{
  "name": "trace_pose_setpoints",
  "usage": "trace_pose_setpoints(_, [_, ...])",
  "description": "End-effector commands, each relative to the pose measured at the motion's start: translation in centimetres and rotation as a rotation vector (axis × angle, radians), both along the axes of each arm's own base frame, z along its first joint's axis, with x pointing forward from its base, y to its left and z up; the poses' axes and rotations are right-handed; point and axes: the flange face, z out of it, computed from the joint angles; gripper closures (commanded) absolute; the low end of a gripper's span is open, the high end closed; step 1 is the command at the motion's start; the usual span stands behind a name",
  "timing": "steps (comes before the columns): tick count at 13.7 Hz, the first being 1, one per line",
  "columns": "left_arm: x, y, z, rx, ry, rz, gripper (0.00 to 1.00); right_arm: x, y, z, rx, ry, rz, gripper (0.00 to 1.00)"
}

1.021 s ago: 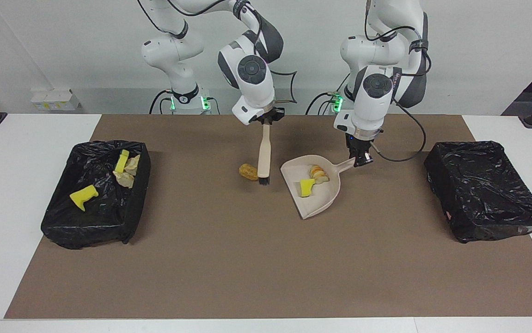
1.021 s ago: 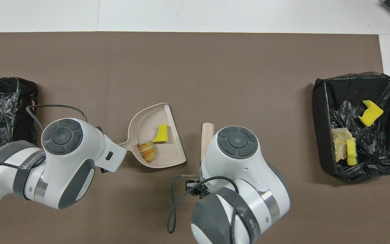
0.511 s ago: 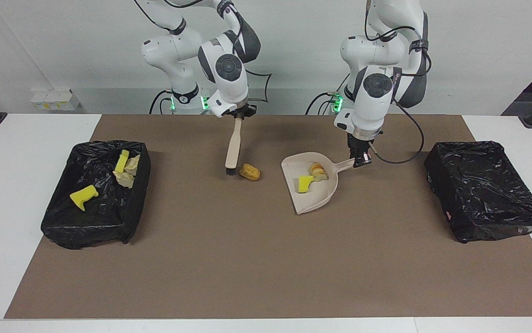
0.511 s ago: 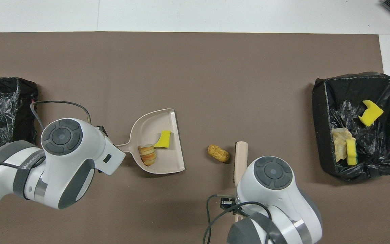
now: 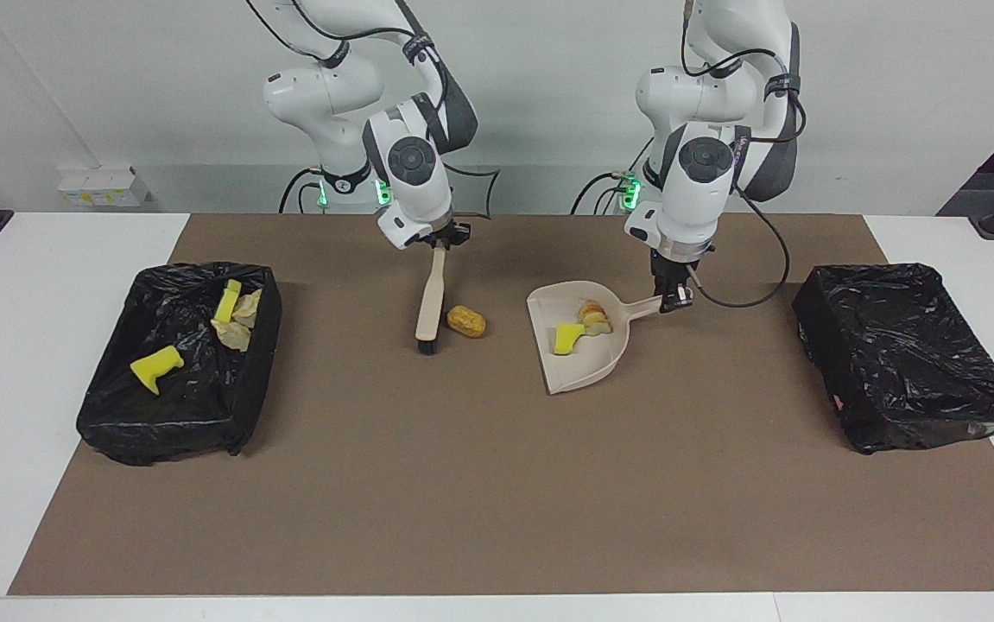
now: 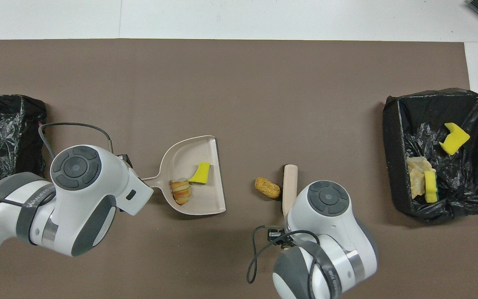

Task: Sweep and dump trash in bin
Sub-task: 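Sweep the last bread piece into the dustpan with the right gripper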

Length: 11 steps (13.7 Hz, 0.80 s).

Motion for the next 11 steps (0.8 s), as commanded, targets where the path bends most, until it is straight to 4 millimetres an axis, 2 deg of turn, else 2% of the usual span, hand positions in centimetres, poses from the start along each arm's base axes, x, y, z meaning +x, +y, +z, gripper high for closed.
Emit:
trace_pose_setpoints(1, [-0.9, 0.5, 0.4, 0.011, -0.015, -0.011, 1.00, 0.7, 5.3, -1.2, 0.027, -0.010, 0.079, 1.00])
trace_pose_setpoints(4, [-0.9, 0.7, 0.3, 0.012, -0.014, -0.008, 1.00, 1.0, 10.0, 0.6, 0.109, -0.029, 0.096, 1.00])
trace_pose_setpoints(6, [-0.8, 0.8, 0.3, 0.010, -0.017, -0.004, 1.00, -1.0, 14.3, 2.6, 0.160, -0.043, 0.139, 1.00])
trace_pose_setpoints(7, [-0.8, 0.9, 0.3, 0.011, -0.015, -0.002, 1.00, -1.9, 15.6, 3.1, 0.161, -0.050, 0.144, 1.00])
trace_pose_setpoints(9, [-0.7, 0.9, 0.3, 0.010, -0.017, 0.001, 1.00, -2.3, 16.9, 4.2, 0.163, -0.064, 0.125, 1.00])
trace_pose_setpoints(11, [-0.5, 1.2, 0.5, 0.008, -0.022, 0.035, 1.00, -2.0, 16.5, 4.7, 0.158, -0.063, 0.120, 1.00])
